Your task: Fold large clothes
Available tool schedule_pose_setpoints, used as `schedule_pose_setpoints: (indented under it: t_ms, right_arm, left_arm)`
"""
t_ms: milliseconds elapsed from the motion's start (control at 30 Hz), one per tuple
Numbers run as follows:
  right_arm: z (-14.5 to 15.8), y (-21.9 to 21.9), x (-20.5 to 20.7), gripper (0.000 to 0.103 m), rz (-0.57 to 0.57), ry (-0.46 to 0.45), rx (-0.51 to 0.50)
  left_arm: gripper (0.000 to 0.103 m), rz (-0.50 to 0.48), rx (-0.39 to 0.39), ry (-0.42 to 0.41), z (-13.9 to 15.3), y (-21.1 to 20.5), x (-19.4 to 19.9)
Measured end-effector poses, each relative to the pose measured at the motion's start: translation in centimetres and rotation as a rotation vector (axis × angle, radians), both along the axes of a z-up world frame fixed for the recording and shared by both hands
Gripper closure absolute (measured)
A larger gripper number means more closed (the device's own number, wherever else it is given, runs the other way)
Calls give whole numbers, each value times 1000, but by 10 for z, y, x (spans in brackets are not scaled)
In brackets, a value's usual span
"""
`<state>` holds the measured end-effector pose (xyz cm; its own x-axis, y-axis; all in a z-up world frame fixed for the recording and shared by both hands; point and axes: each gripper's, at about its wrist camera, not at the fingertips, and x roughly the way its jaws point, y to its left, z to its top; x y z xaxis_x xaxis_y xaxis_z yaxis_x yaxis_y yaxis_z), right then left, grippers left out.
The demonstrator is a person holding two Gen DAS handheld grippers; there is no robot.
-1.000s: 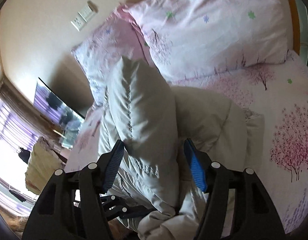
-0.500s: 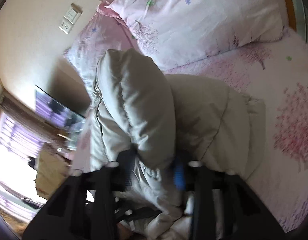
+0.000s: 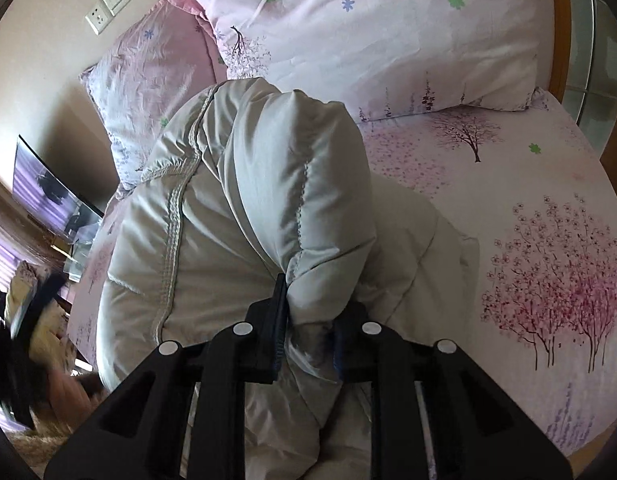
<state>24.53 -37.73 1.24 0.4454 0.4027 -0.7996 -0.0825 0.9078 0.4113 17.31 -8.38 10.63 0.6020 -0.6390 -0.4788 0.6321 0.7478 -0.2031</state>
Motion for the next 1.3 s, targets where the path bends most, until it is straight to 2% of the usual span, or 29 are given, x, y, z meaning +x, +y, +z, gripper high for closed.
schedule_pose_setpoints:
  t_ms: [67, 200, 300, 367, 433, 500, 567, 633, 700, 767, 900, 967, 1033, 1167, 1233, 1300]
  right_arm:
    - [1, 1, 0, 84, 2, 0, -12]
    - [-2, -4, 2, 85, -15, 17, -23]
    - [-11, -16, 2, 85, -49, 45, -17]
    - [-22, -29, 3, 85, -76, 69, -4]
    - [-36, -41, 4, 84, -102, 97, 44]
    - [-47, -48, 5, 84, -112, 114, 96]
    - [-49, -47, 4, 83, -109, 101, 95]
    - [-43, -45, 0, 79, -113, 82, 77]
    - [-32, -47, -11, 71, -130, 44, 47]
    - [-22, -51, -28, 70, -150, 2, 32]
    - [3, -49, -72, 70, -169, -140, -21]
    - [14, -40, -98, 71, -126, -228, -32]
    - [14, -31, -110, 71, -82, -261, -23]
    - [-13, -11, -105, 72, -57, -194, -122]
    - [-36, -15, -100, 71, -79, -136, -105]
    - [-60, -21, -94, 70, -109, -67, -40]
  left_arm:
    - [28, 46, -42, 97, -5, 18, 26]
    - [34, 63, -80, 228, -24, 33, 54]
    - [37, 48, -63, 276, -34, 27, 64]
    - [36, 35, -46, 281, -38, 16, 64]
    - [36, 8, -50, 289, -37, 5, 63]
    - [36, 8, -20, 276, -37, -2, 60]
    - [35, 15, 20, 262, -41, -8, 58]
    - [35, 22, 37, 272, -45, -8, 57]
    - [34, 29, 34, 289, -49, -3, 60]
    - [34, 36, 30, 301, -52, 1, 64]
    - [34, 41, 20, 312, -53, 6, 63]
    - [33, 46, 24, 304, -53, 5, 60]
    - [33, 54, 29, 292, -54, 5, 57]
    - [33, 68, 41, 282, -55, 4, 52]
    - [30, 62, 49, 286, -58, 2, 50]
    - [25, 51, 51, 299, -62, -1, 49]
